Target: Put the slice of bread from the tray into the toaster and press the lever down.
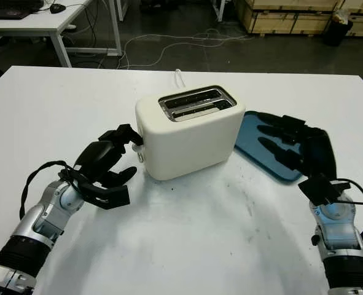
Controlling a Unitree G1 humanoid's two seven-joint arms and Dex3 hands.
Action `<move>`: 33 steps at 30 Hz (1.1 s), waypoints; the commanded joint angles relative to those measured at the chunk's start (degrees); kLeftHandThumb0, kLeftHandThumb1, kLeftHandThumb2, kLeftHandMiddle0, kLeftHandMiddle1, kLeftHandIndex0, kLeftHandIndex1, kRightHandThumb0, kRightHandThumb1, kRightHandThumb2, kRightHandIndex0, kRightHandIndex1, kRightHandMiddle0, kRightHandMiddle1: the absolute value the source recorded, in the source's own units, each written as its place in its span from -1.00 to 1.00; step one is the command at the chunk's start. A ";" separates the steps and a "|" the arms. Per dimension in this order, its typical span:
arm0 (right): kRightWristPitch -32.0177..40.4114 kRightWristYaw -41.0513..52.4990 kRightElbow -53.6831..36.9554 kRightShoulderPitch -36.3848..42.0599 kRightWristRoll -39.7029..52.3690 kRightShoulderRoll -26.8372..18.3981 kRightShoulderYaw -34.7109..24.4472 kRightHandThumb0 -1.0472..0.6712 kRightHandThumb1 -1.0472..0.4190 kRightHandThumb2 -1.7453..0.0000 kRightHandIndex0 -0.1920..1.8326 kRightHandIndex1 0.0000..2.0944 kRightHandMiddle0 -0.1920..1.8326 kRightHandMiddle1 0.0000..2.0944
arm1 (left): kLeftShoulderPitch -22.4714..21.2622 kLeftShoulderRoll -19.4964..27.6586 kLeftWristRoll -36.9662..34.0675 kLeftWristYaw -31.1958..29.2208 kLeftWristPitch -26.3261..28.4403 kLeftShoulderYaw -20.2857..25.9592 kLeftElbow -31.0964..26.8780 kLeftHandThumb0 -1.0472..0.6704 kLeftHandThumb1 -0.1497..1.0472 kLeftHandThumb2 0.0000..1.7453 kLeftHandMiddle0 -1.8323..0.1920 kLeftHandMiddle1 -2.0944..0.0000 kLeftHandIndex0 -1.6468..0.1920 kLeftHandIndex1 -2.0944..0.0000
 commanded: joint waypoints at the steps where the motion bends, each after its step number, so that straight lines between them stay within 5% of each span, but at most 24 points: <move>1: -1.61 -0.66 0.33 -1.28 -0.26 -0.99 -0.72 -0.15 -0.83 0.84 0.12 -0.99 0.03 -1.00 | 2.22 -1.00 2.29 -4.91 -0.39 -4.41 0.04 -0.79 0.19 0.60 0.81 -0.67 0.79 -0.61; 22: -3.50 -1.57 -0.05 -4.92 -1.49 -7.09 -3.99 -0.19 -0.83 0.90 0.11 -1.00 0.05 -1.00 | 6.24 -3.41 1.60 -3.22 4.16 -5.42 -0.72 -0.75 0.10 0.70 0.81 -0.67 0.79 -0.62; 29: -4.23 -0.98 0.83 -6.44 -1.45 -8.89 -4.00 -0.21 -0.83 0.91 0.10 -1.00 0.06 -0.99 | 5.98 -6.70 2.08 -0.37 4.85 -6.62 3.76 -0.72 0.07 0.75 0.81 -0.67 0.79 -0.60; 33: -4.51 -0.69 1.74 -7.68 -2.24 -10.01 -3.36 -0.21 -0.83 0.91 0.11 -1.00 0.06 -1.00 | 3.57 -9.56 6.12 3.61 5.32 -9.59 12.39 -0.59 -0.11 0.82 0.81 -0.67 0.79 -0.56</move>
